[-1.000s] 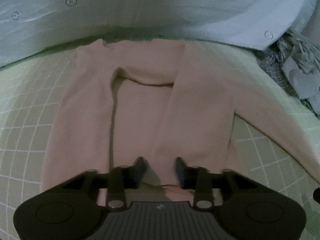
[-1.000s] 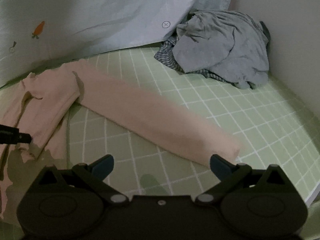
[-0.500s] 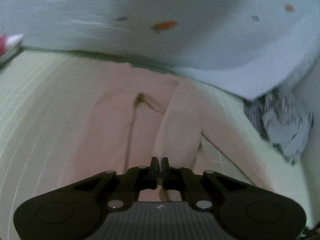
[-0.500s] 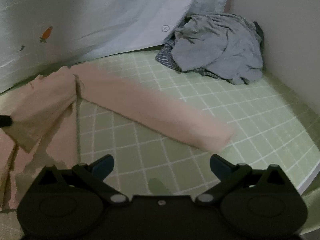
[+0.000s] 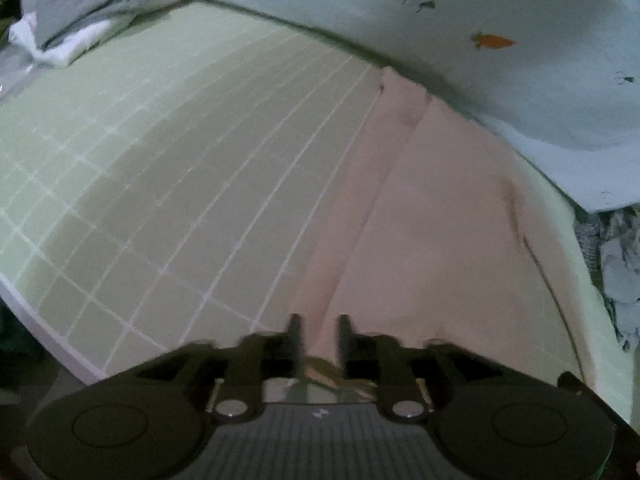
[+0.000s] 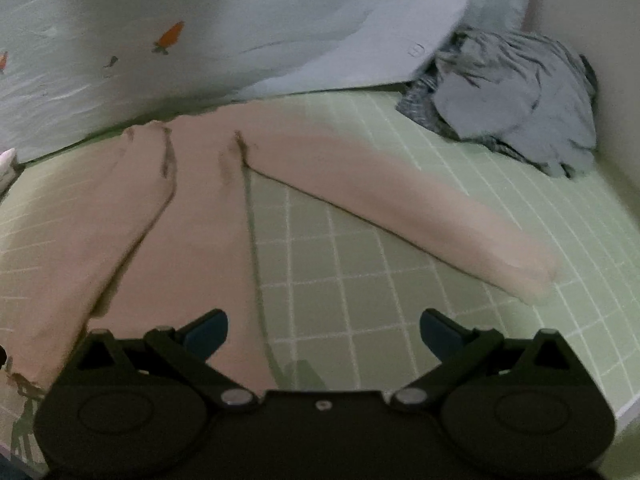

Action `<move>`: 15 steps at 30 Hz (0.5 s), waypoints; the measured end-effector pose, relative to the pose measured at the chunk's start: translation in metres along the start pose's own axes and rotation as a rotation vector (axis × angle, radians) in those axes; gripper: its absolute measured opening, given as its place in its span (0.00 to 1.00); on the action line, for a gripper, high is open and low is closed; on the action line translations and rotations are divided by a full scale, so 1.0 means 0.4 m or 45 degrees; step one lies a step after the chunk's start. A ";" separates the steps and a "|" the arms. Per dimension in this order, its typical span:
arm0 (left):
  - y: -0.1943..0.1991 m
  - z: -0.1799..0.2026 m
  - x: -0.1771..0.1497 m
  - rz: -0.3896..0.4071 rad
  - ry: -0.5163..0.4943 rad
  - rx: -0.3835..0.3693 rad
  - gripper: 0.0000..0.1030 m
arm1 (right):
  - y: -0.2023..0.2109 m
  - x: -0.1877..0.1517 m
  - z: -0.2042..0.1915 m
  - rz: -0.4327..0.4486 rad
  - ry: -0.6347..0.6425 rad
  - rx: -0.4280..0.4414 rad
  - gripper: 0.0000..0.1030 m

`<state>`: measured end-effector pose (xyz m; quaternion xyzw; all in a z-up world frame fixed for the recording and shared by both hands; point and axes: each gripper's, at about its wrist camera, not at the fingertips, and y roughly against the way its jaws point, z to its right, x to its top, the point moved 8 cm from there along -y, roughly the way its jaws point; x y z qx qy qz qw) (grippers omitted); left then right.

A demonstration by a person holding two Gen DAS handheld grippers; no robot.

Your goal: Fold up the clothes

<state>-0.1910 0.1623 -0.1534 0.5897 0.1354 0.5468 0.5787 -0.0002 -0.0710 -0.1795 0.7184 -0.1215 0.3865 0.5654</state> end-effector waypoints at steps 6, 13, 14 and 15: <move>0.053 0.043 0.076 0.113 -0.105 -0.002 0.88 | -0.014 0.029 -0.030 0.006 0.000 0.026 1.00; 0.069 0.074 0.169 0.199 -0.186 0.063 0.95 | -0.065 0.077 0.052 -0.023 -0.145 0.015 1.00; 0.061 0.078 0.178 0.193 -0.180 0.071 0.95 | -0.074 0.082 0.070 -0.022 -0.163 0.000 1.00; 0.053 0.083 0.186 0.189 -0.176 0.079 0.95 | -0.083 0.087 0.091 -0.026 -0.178 -0.019 1.00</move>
